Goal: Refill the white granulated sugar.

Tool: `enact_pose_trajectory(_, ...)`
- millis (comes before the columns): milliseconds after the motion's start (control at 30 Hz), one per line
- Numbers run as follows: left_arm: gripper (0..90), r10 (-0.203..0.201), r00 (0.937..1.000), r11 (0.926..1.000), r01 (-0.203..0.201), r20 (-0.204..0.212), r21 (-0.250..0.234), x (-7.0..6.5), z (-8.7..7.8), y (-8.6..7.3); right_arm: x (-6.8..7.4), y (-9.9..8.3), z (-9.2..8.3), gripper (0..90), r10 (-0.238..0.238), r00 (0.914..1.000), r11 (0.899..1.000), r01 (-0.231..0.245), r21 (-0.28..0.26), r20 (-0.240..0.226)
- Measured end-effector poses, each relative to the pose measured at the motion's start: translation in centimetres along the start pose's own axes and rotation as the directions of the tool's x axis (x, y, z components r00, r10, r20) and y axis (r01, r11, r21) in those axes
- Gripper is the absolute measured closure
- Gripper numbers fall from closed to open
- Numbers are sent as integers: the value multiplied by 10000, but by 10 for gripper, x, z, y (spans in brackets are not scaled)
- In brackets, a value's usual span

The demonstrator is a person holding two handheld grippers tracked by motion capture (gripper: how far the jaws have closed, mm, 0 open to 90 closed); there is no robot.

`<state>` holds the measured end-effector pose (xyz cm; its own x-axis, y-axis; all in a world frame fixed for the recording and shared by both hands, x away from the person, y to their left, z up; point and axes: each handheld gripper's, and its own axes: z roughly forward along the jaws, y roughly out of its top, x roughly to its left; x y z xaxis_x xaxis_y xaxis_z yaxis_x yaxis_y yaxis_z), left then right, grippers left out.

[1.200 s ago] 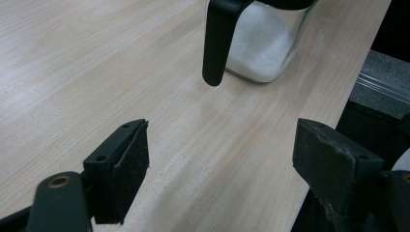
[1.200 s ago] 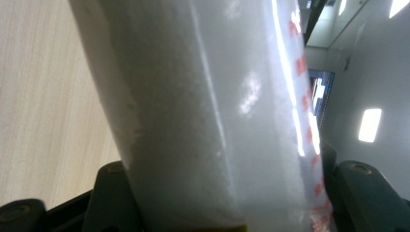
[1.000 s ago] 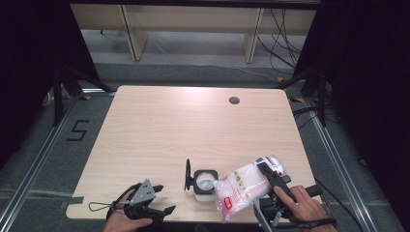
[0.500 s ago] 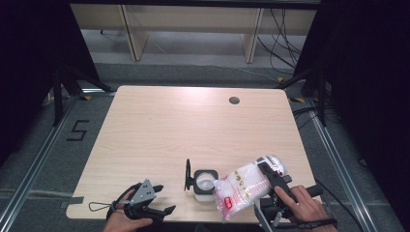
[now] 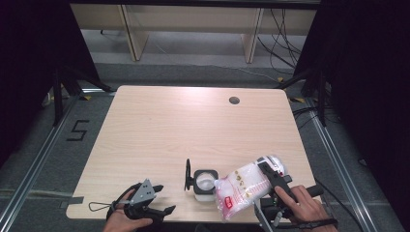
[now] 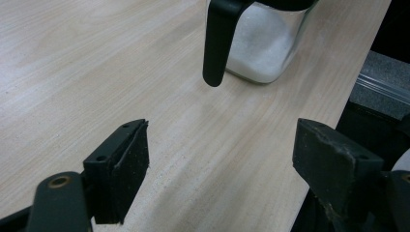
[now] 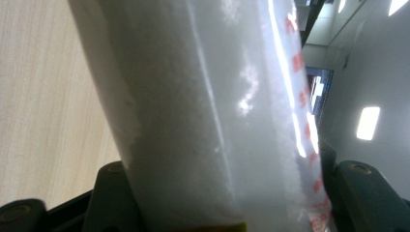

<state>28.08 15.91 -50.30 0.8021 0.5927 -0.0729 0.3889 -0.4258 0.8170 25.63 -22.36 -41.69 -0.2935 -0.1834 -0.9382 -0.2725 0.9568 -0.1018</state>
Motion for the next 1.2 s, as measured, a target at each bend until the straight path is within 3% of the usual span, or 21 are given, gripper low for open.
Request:
enact_pose_trajectory(33,201,-65,10000,10000,65,33,-65,0,1,0,-5,1,1,437,-676,9977,9976,677,-142,81)
enact_pose_trajectory(167,201,-52,10000,10000,52,33,-49,-1,1,0,-1,1,0,437,-164,9999,9999,164,-41,-4)
enact_pose_trajectory(200,201,-44,10000,10000,45,31,-48,0,1,0,-3,2,0,437,-504,9986,9986,506,-145,137)
enact_pose_trajectory(300,201,-36,10000,10000,36,3,-4,0,0,0,-4,2,1,437,-575,9983,9981,576,-217,51)
enact_pose_trajectory(333,201,-7,10000,10000,7,24,-34,0,0,0,-1,1,-1,438,-93,10000,10000,93,1,31)
enact_pose_trajectory(400,201,-54,10000,10000,55,37,-50,-1,0,0,-3,0,0,438,-376,9993,9993,376,-10,53)
enact_pose_trajectory(467,201,6,10000,10000,-6,6,-2,0,0,0,-2,0,0,438,-257,9997,9997,257,-14,7)
enact_pose_trajectory(500,201,-56,10000,10000,56,37,-57,-1,0,0,2,1,-1,438,192,9998,9997,-191,177,-31)
enact_pose_trajectory(567,201,3,10000,10000,-3,12,-14,0,0,0,-3,2,0,438,-501,9986,9986,503,-141,145)
enact_pose_trajectory(600,201,87,10000,10000,-87,10,-3,0,0,0,1,2,0,438,78,10000,10000,-77,-39,17)
enact_pose_trajectory(633,201,87,10000,10000,-87,10,-3,0,0,0,1,2,0,438,78,10000,10000,-77,-39,17)
enact_pose_trajectory(667,201,-38,10000,10000,38,7,1,0,0,0,0,2,-1,438,-58,10000,10000,58,-32,26)
enact_pose_trajectory(700,201,-39,10000,10000,39,8,-2,0,0,0,-4,2,0,438,-526,9986,9985,527,-150,81)
enact_pose_trajectory(733,201,-9,10000,10000,9,-2,-6,0,0,0,2,0,-1,438,344,9994,9993,-344,159,-4)
enact_pose_trajectory(767,201,-9,10000,10000,9,-2,-6,0,0,0,2,0,-1,438,344,9994,9993,-344,159,-4)
enact_pose_trajectory(800,201,14,10000,10000,-14,6,-3,0,0,0,-3,0,0,438,-378,9992,9993,379,-75,85)
enact_pose_trajectory(900,201,-46,10000,10000,46,32,-47,0,0,0,-3,2,0,438,-431,9990,9990,432,-130,95)
enact_pose_trajectory(933,201,-59,10000,10000,59,33,-51,-1,0,0,1,2,0,438,86,10000,9999,-86,-105,13)
enact_pose_trajectory(1067,201,-28,10000,10000,28,34,-11,0,0,0,-3,4,1,439,-440,9990,9986,443,-291,116)
enact_pose_trajectory(1100,201,-37,10000,10000,37,41,-19,0,0,0,0,3,1,439,-75,10000,9999,74,-97,-55)
enact_pose_trajectory(1200,201,-29,10000,10000,29,35,-50,0,0,0,-3,3,0,439,-404,9992,9991,405,-107,18)
